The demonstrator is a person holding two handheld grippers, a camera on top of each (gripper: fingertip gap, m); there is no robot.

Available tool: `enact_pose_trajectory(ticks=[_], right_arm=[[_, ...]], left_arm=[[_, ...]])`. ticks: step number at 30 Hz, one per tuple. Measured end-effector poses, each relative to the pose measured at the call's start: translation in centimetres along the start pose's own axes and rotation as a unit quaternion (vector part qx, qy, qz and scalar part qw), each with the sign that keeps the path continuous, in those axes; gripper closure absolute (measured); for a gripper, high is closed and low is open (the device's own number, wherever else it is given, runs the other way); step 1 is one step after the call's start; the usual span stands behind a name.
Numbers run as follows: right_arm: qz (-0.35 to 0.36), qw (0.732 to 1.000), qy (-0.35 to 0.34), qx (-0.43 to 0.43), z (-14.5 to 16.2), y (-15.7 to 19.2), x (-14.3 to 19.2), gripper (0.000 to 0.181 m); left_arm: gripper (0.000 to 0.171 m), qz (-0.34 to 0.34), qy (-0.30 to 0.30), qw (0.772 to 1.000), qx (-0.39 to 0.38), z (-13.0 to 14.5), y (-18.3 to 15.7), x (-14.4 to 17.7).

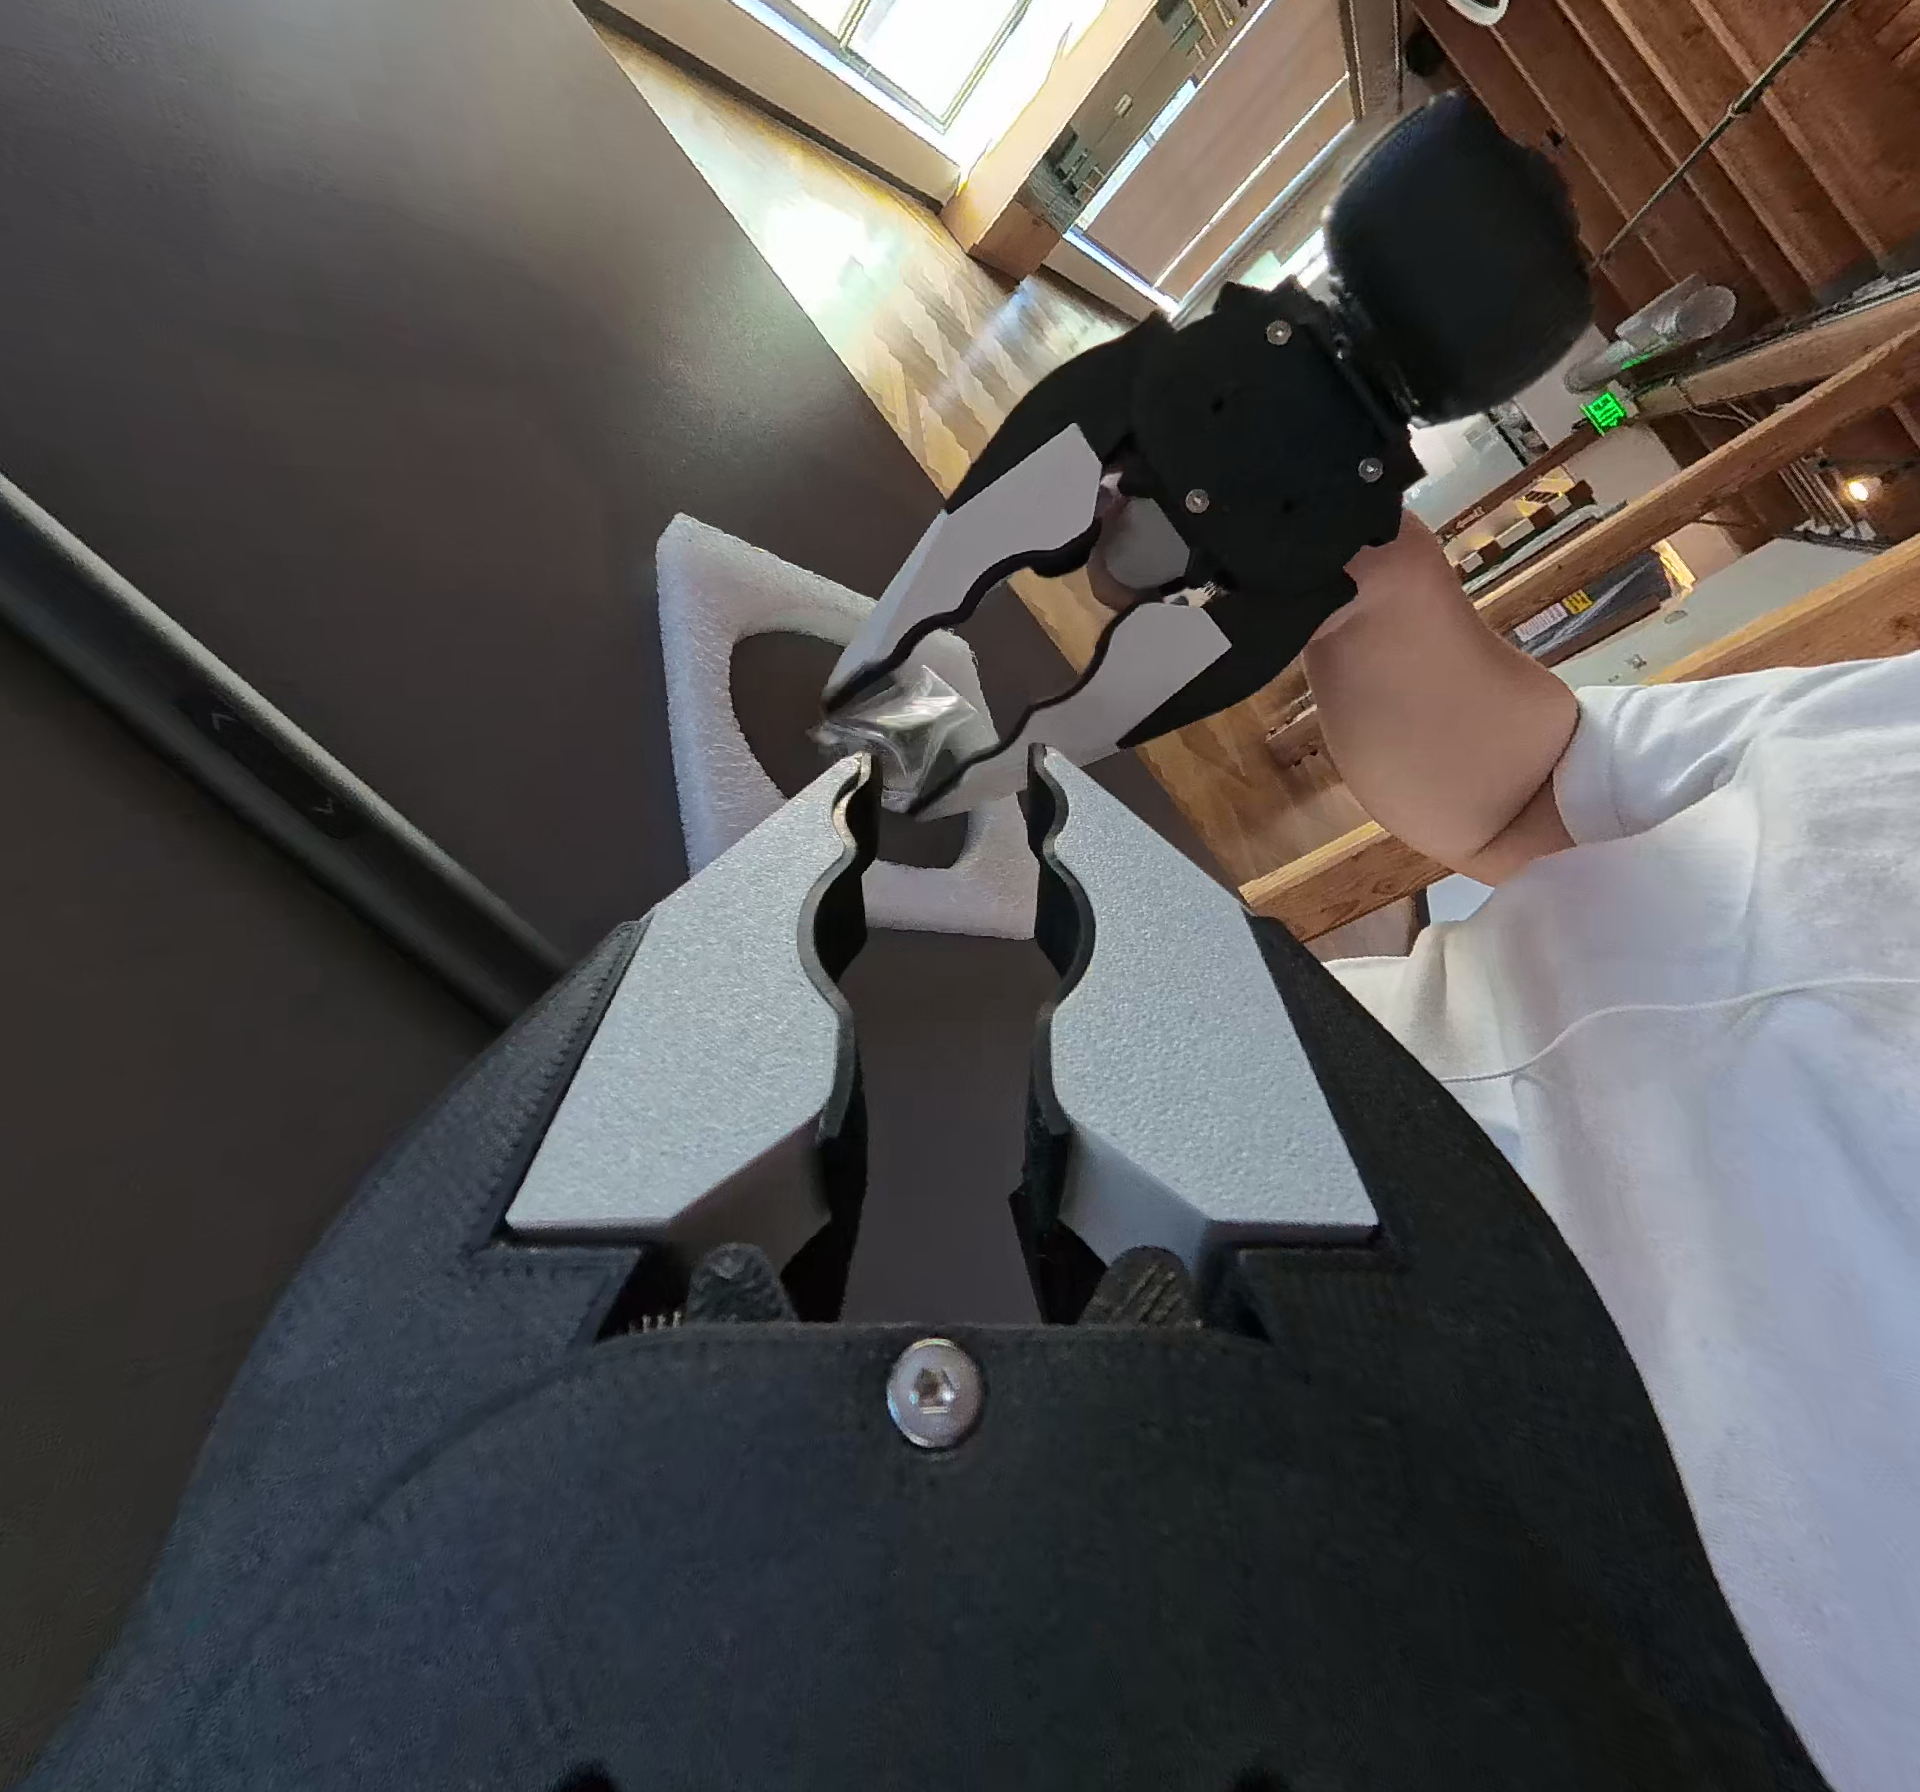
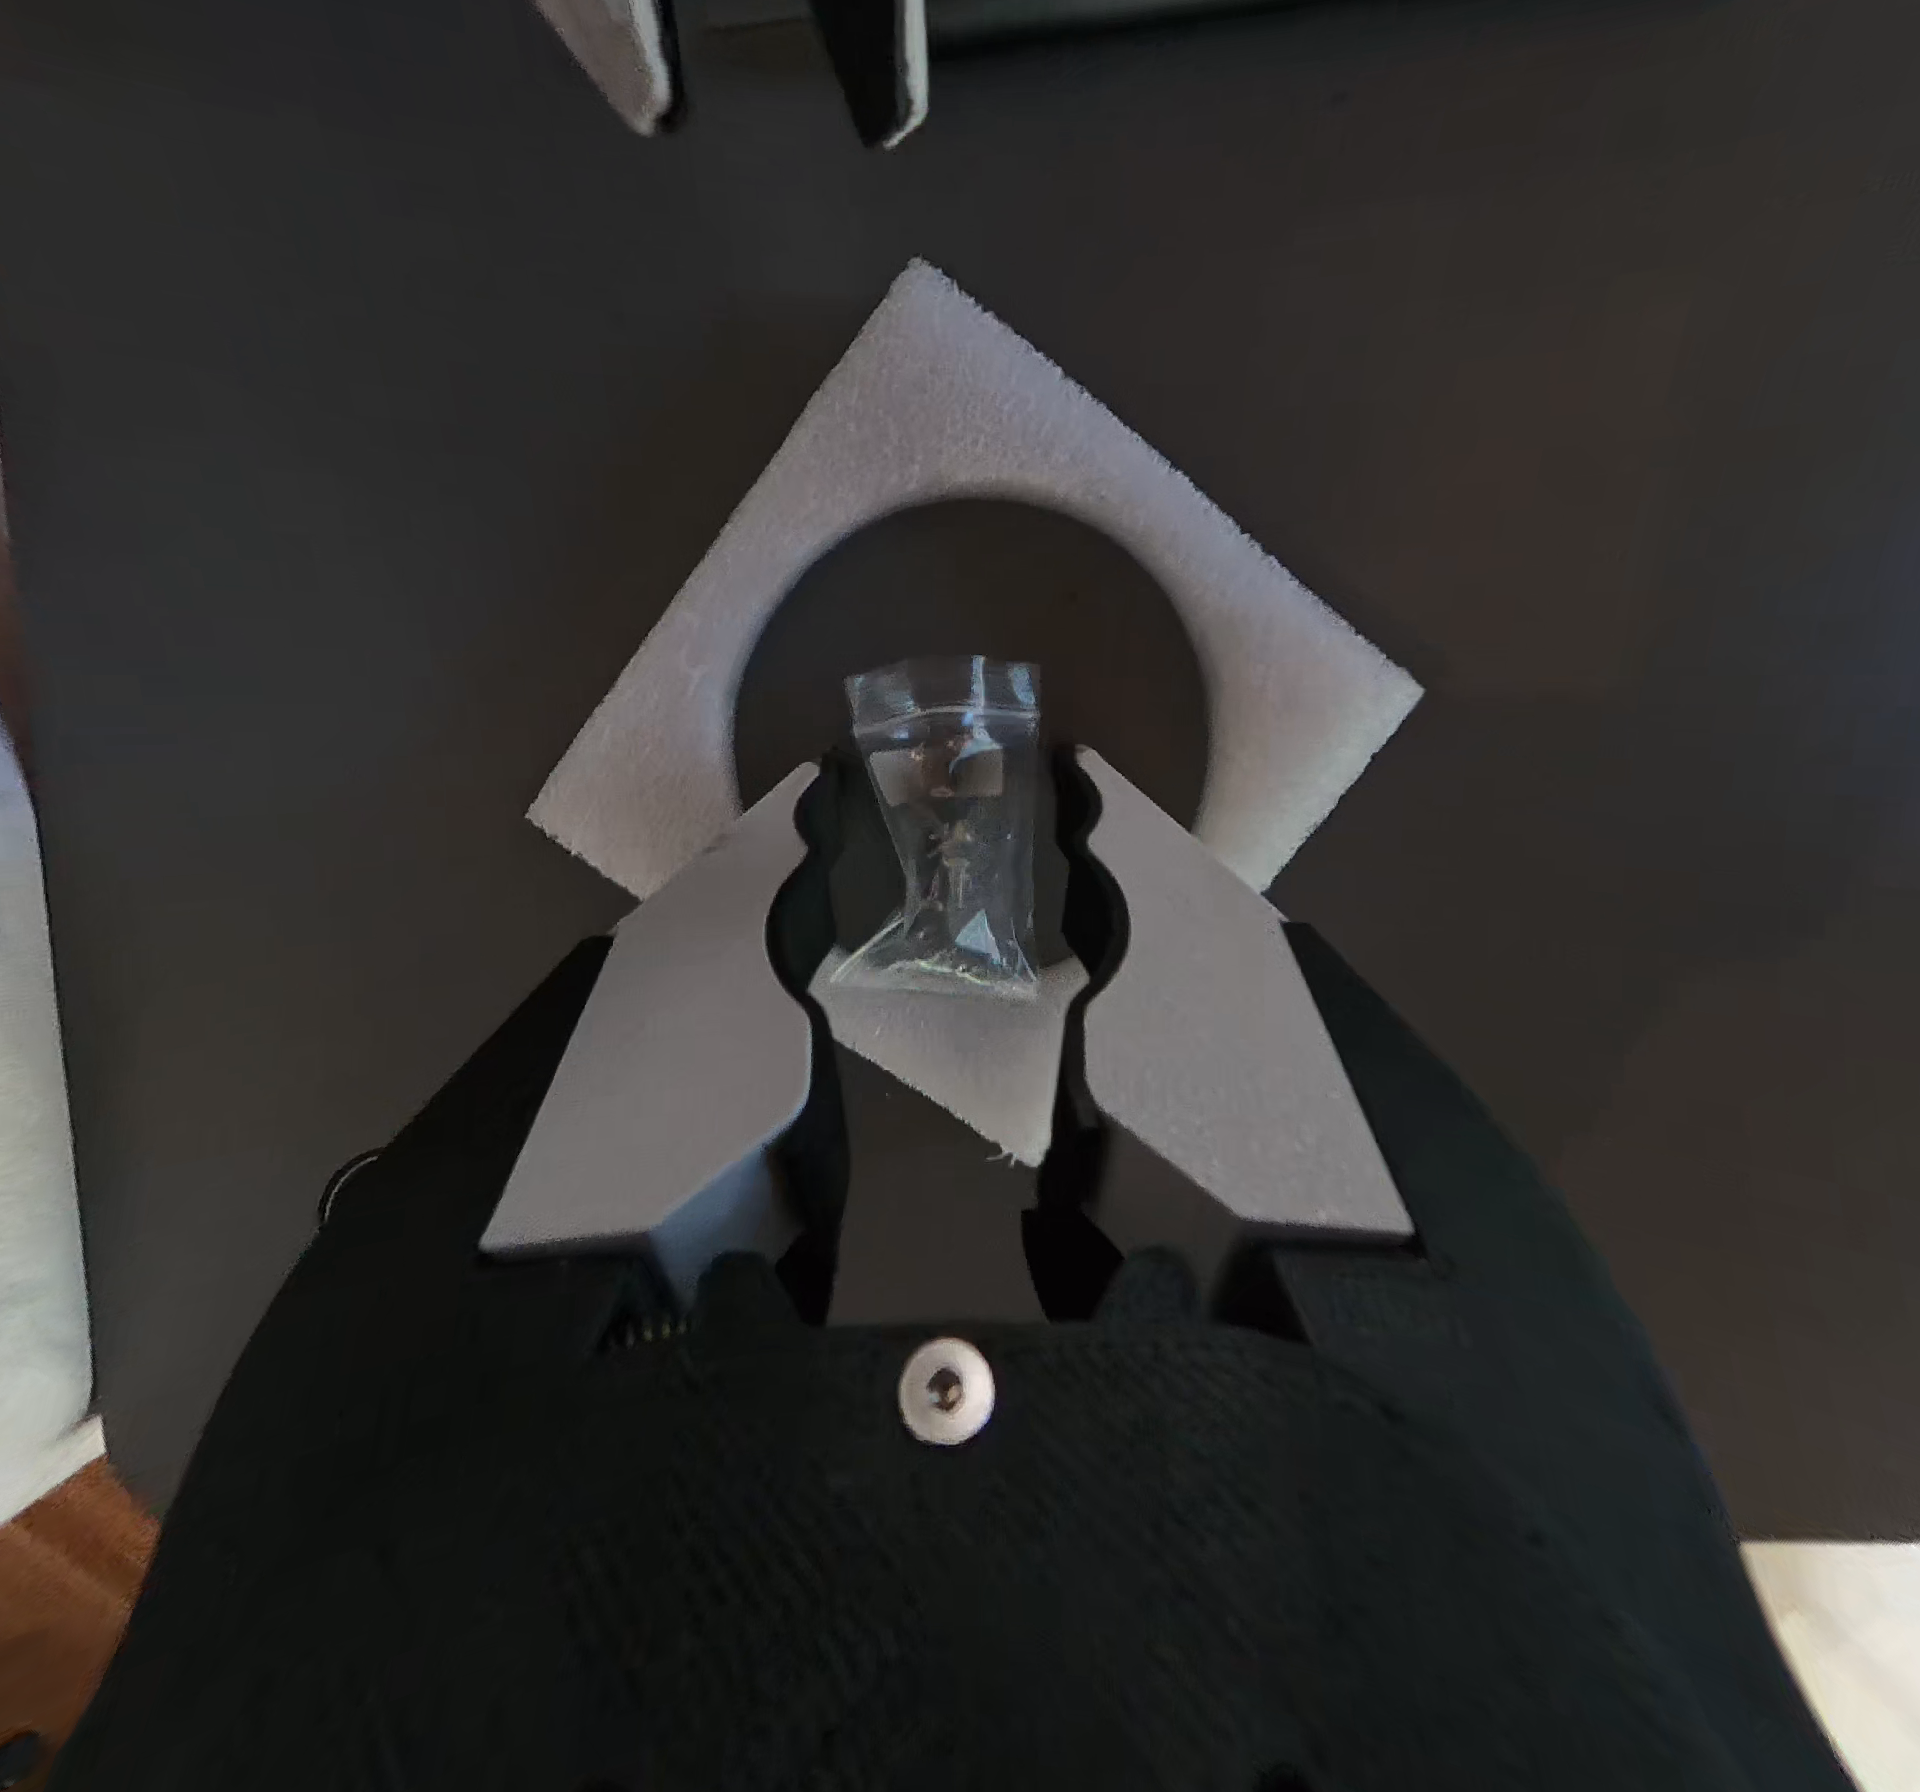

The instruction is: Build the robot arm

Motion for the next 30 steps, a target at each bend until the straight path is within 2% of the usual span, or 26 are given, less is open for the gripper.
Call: enact_pose_trajectory(ticks=[8, 11, 18, 21, 24, 30], right_arm=[[-0.003, 0.999, -0.007, -0.045, 1.7, -0.3, 0.7, 0.137], [-0.022, 0.998, -0.032, -0.058, 1.7, -0.2, 0.7, 0.157], [-0.024, 0.998, -0.031, -0.056, 1.7, 0.3, 0.9, 0.164], [0.006, 0.999, -0.004, -0.036, 2.0, 0.1, 1.1, 0.165], [-0.004, 0.998, -0.016, -0.054, 1.9, -0.3, 1.4, 0.168], [0.017, 0.999, -0.004, -0.033, 1.5, -0.4, 1.8, 0.170]], left_arm=[[0.144, 0.003, -0.001, 1.000, 0.007, 0.0, 0.1, 0.1], [0.145, 0.005, 0.000, 1.000, 0.007, -0.1, 0.0, 0.0], [0.145, 0.007, 0.004, 1.000, 0.004, -0.2, -0.3, -0.1], [0.145, 0.008, 0.002, 1.000, 0.006, -0.3, -0.3, -0.1], [0.145, 0.008, 0.001, 1.000, 0.006, -0.4, -0.3, -0.1], [0.145, 0.006, -0.002, 1.000, 0.010, -0.3, -0.2, 0.0]])
Point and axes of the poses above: each gripper's, where its closed fingertips meet, x back along the fingers, z out of its underside, y = z × x across the jaws, the point moved 6 cm from there along x, back along the fingers, and after that the axes turned 12 degrees about -z, right-handed, at the moved point
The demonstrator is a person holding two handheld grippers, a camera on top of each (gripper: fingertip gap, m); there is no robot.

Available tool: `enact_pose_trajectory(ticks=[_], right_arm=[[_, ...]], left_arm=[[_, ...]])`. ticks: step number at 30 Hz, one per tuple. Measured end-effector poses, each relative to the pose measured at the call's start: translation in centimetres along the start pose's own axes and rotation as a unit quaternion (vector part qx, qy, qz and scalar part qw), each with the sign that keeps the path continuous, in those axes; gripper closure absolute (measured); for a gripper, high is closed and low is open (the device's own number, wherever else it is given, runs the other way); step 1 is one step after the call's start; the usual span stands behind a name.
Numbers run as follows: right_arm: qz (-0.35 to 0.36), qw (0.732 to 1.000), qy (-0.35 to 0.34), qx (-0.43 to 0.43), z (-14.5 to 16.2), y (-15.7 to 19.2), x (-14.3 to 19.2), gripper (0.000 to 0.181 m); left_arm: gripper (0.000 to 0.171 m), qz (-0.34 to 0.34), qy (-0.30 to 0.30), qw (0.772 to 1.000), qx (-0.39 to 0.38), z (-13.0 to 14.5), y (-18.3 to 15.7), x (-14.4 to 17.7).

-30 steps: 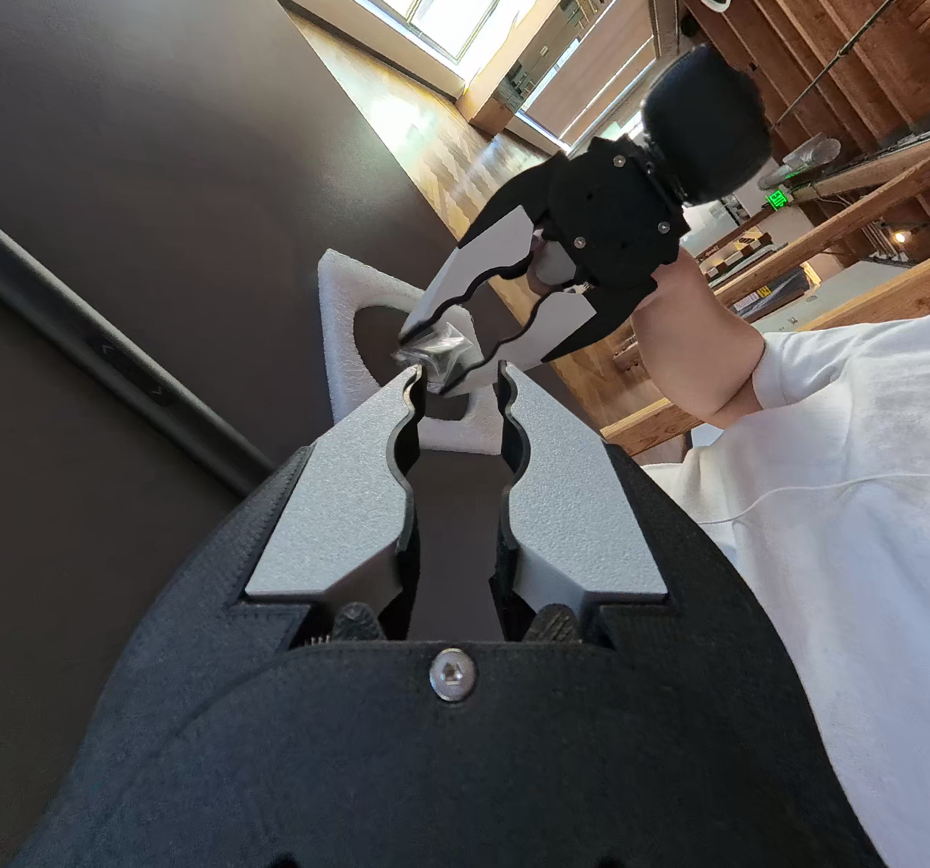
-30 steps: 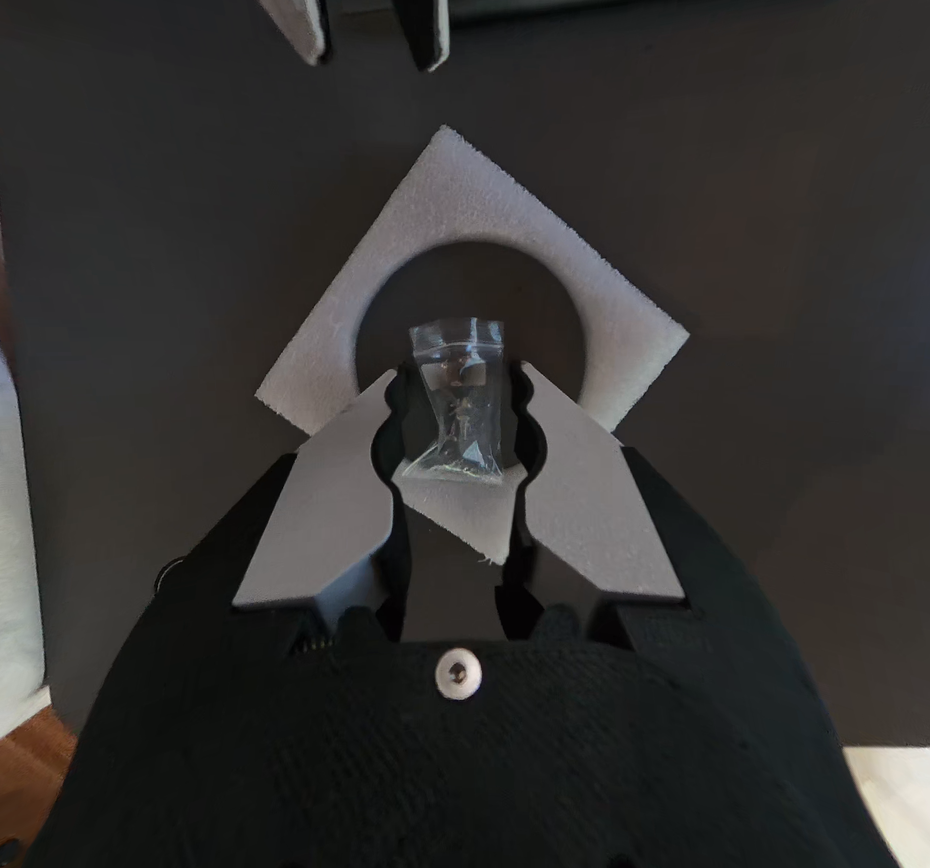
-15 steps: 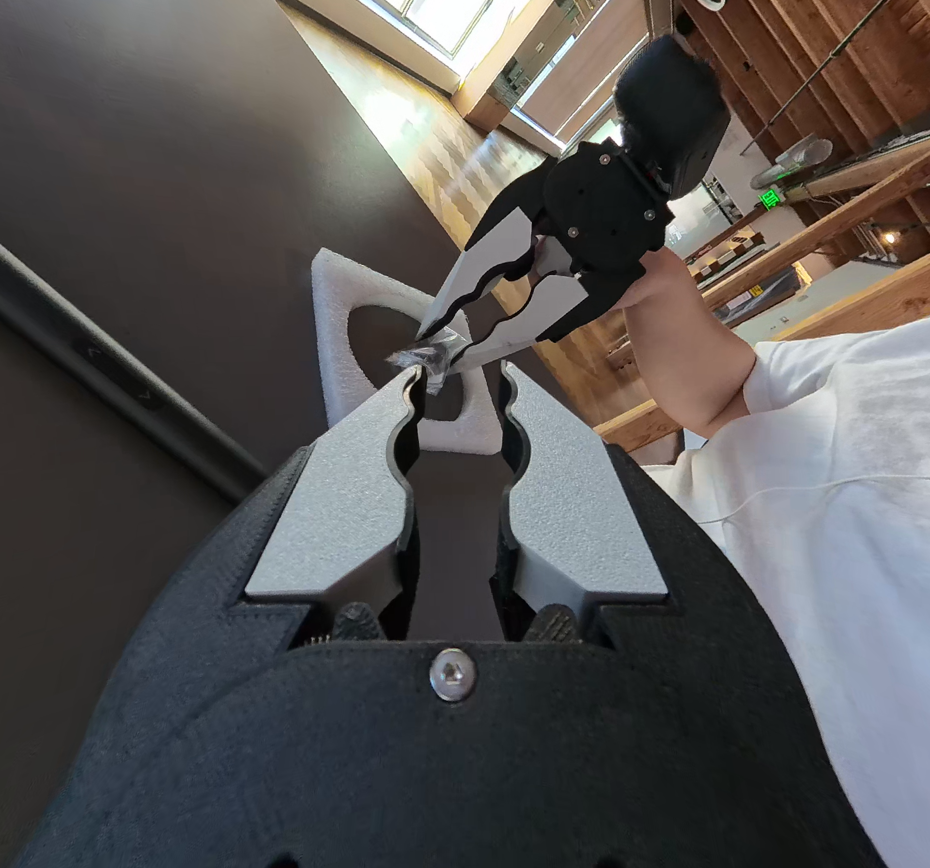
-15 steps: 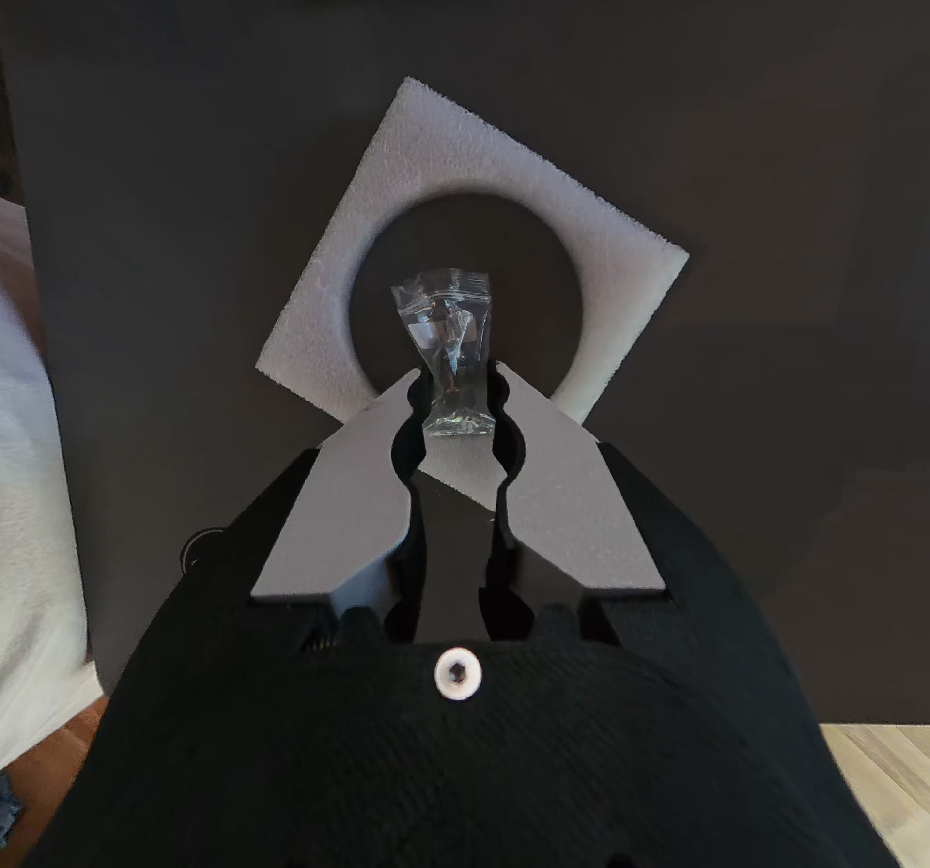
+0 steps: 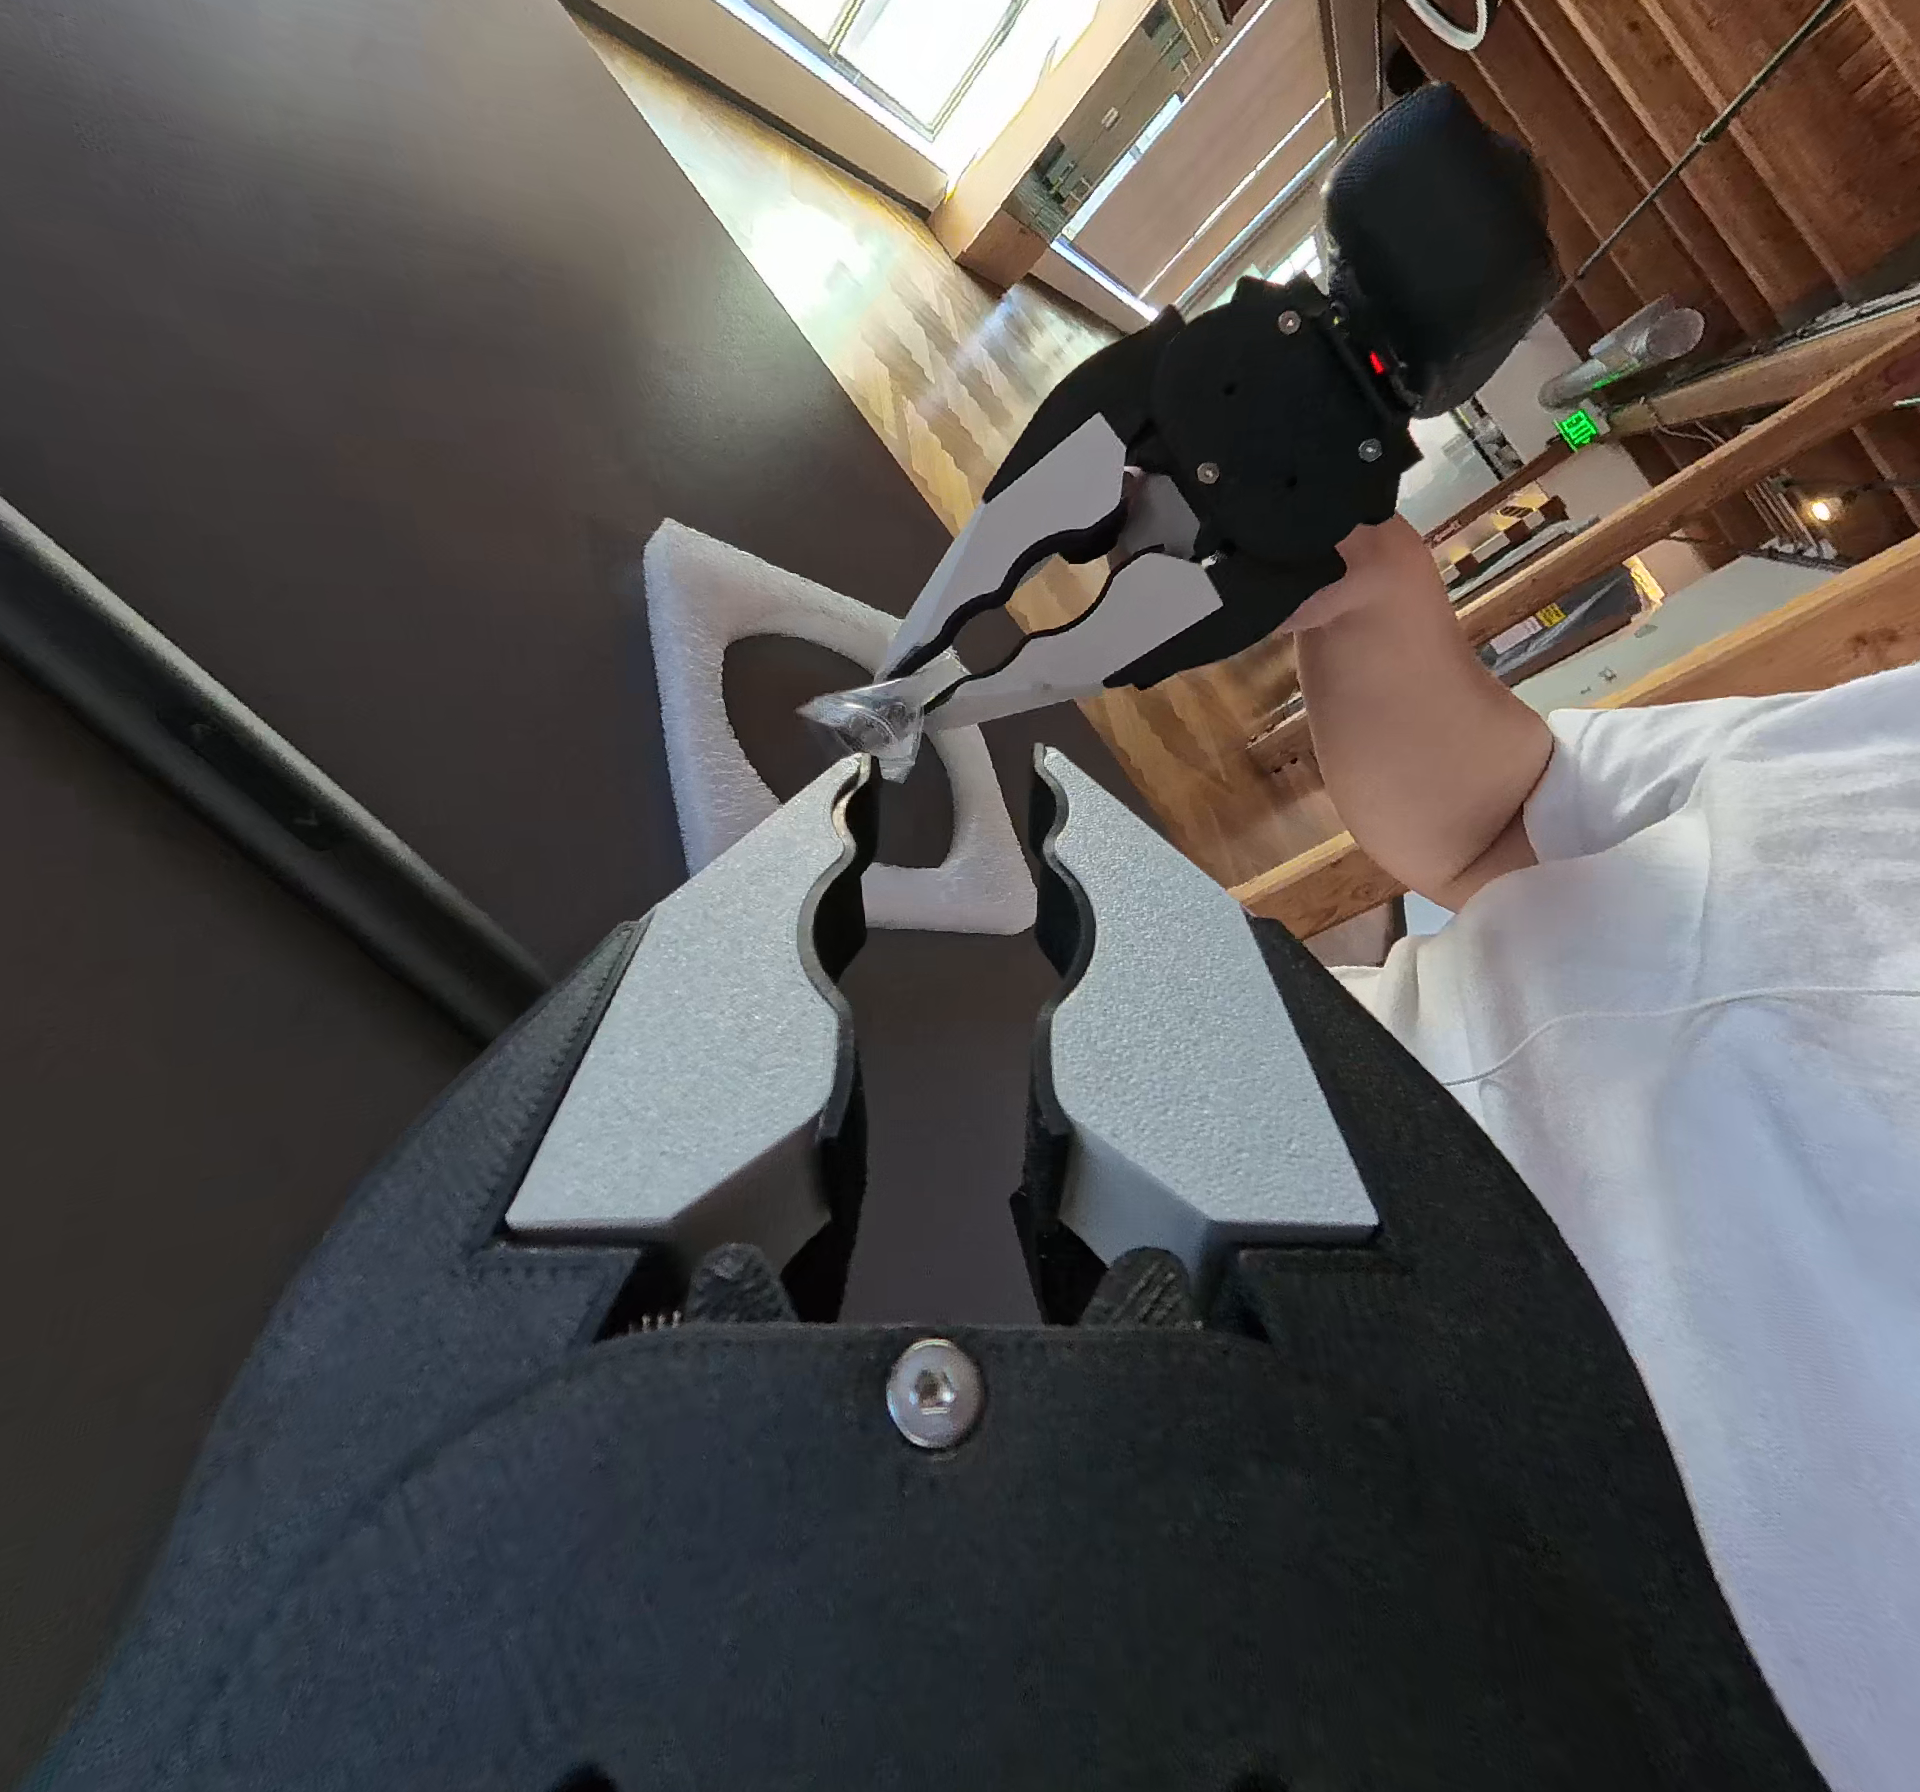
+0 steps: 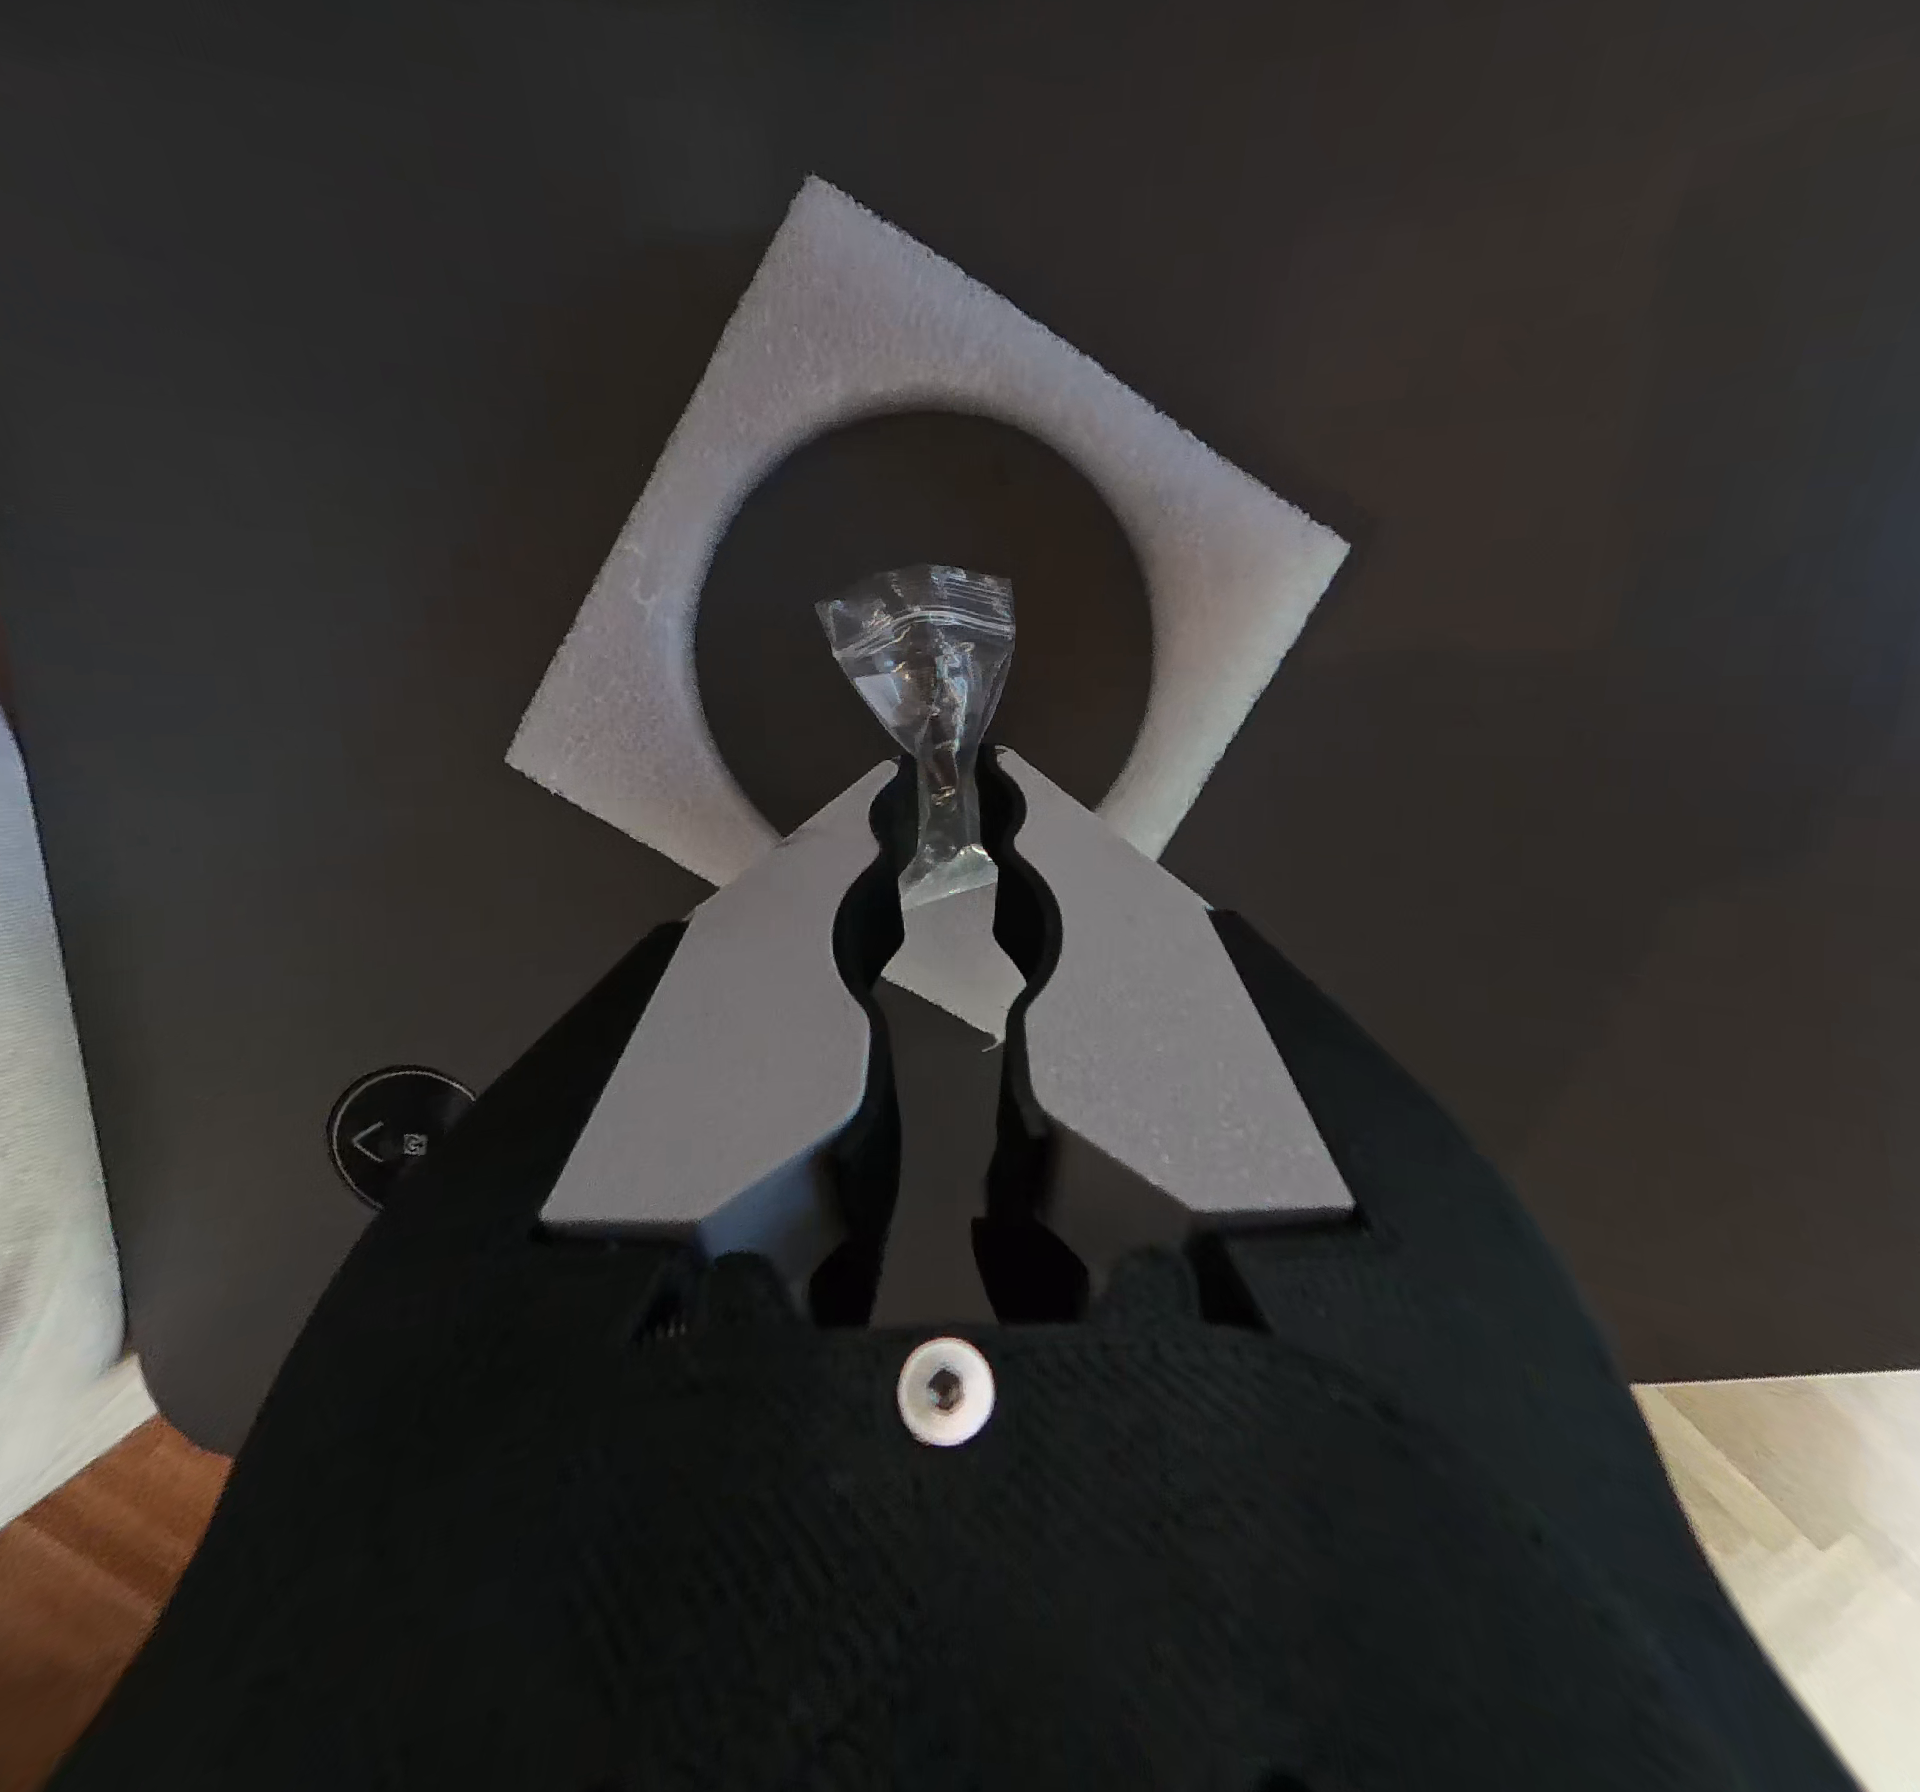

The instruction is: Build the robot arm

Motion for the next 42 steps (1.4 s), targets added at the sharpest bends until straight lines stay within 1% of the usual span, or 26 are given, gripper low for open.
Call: enact_pose_trajectory(ticks=[3, 5, 8, 11, 14, 16, 17, 19, 22, 24, 26, 28, 30, 33, 36, 42], right_arm=[[0.010, 1.000, 0.014, 0.023, -0.1, 0.2, 0.0, 0.171], [0.008, 1.000, 0.026, 0.011, 0.0, 0.0, -0.2, 0.171], [0.023, 0.997, 0.049, 0.047, -0.3, 0.2, -0.3, 0.171], [0.016, 0.998, 0.059, 0.028, -0.2, -0.1, -0.3, 0.172], [0.027, 0.997, 0.056, 0.050, -0.7, 0.0, 0.1, 0.173], [0.021, 0.997, 0.063, 0.027, -0.5, -0.3, 0.2, 0.173], [0.015, 0.997, 0.064, 0.028, -0.7, 0.0, 0.3, 0.173], [0.025, 0.996, 0.062, 0.053, -1.3, 0.4, 0.6, 0.174], [0.019, 0.996, 0.079, 0.032, -0.7, -0.2, 0.2, 0.175], [0.018, 0.996, 0.076, 0.044, -0.9, 0.1, 0.2, 0.175], [0.023, 0.995, 0.085, 0.037, -0.6, -0.3, 0.1, 0.175], [0.014, 0.995, 0.094, 0.032, -0.7, 0.3, 0.2, 0.175], [0.021, 0.994, 0.094, 0.057, -1.0, 0.7, 0.2, 0.176], [0.014, 0.995, 0.094, 0.030, -0.8, 0.1, 0.1, 0.176], [0.018, 0.995, 0.087, 0.046, -1.0, 0.4, 0.1, 0.176], [0.022, 0.997, 0.074, 0.031, -0.8, 0.1, 0.3, 0.178]], left_arm=[[0.145, -0.001, -0.001, 1.000, 0.001, 0.0, 0.0, 0.1], [0.145, -0.001, -0.003, 1.000, 0.001, 0.0, 0.1, 0.2], [0.145, 0.001, -0.006, 1.000, 0.001, -0.1, 0.0, 0.2], [0.145, 0.004, -0.006, 1.000, 0.001, -0.1, 0.0, 0.1], [0.145, 0.006, -0.006, 1.000, 0.002, -0.1, 0.0, 0.0], [0.145, 0.008, -0.007, 1.000, 0.005, 0.0, 0.0, 0.0], [0.145, 0.009, -0.008, 1.000, 0.006, 0.0, 0.0, 0.0], [0.145, 0.010, -0.008, 1.000, 0.007, 0.1, 0.0, 0.0], [0.145, 0.012, -0.010, 1.000, 0.007, 0.0, 0.0, 0.0], [0.145, 0.012, -0.011, 1.000, 0.005, 0.0, -0.1, 0.1], [0.144, 0.012, -0.011, 1.000, 0.006, 0.0, 0.0, 0.2], [0.145, 0.012, -0.012, 1.000, 0.007, 0.0, 0.0, 0.3], [0.144, 0.011, -0.012, 1.000, 0.007, 0.0, 0.0, 0.4], [0.144, 0.016, -0.013, 1.000, 0.008, 0.0, -0.1, 0.3], [0.144, 0.017, -0.010, 1.000, 0.006, 0.1, -0.2, 0.2], [0.144, 0.015, -0.013, 1.000, 0.007, 0.1, -0.1, 0.6]])
Point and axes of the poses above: each gripper's, where its closed fingertips meet, x back along the fingers, z out of its underside, y = z × x across the jaws, the point moved 6 cm from there along x, back along the fingers, and after that the axes turned 12 degrees about -z, right-handed, at the moved point
